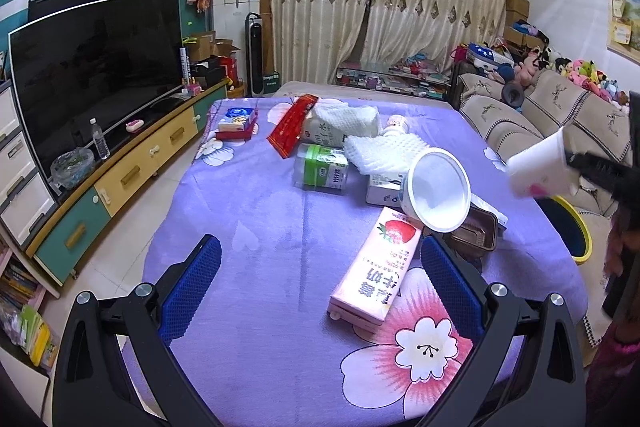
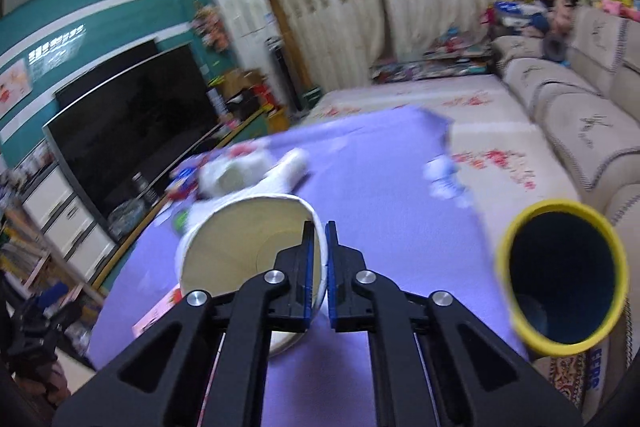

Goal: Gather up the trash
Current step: 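Drop the cup into the yellow-rimmed bin with right while left grasps the pink carton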

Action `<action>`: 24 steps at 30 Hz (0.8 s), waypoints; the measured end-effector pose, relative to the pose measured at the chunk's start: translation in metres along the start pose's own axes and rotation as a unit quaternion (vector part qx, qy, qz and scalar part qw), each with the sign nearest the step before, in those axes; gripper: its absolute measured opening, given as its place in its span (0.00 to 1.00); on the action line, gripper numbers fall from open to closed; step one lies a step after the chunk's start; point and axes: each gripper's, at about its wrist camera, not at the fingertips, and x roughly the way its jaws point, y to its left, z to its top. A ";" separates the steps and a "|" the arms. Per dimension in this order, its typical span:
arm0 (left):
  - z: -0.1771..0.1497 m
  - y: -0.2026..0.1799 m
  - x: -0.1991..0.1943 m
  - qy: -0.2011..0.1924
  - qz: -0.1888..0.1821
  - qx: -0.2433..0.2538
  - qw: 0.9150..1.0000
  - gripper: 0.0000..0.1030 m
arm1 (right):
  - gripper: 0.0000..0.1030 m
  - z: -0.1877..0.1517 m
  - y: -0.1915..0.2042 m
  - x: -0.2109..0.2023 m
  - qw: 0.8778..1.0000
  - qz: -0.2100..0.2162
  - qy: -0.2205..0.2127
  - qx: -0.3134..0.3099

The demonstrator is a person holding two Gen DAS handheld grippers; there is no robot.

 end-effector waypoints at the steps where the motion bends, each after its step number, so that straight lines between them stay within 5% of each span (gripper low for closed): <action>1: 0.000 -0.001 0.003 0.003 -0.002 0.002 1.000 0.95 | 0.05 0.004 -0.013 -0.003 1.000 -0.018 -0.007 0.009; 13: -0.009 -0.039 0.075 0.056 -0.030 0.049 0.997 0.95 | 0.06 -0.003 -0.178 0.012 0.972 -0.201 0.022 0.119; 24: -0.014 -0.062 0.137 0.110 -0.034 0.079 0.990 0.95 | 0.07 -0.034 -0.263 0.071 0.944 -0.267 0.115 0.159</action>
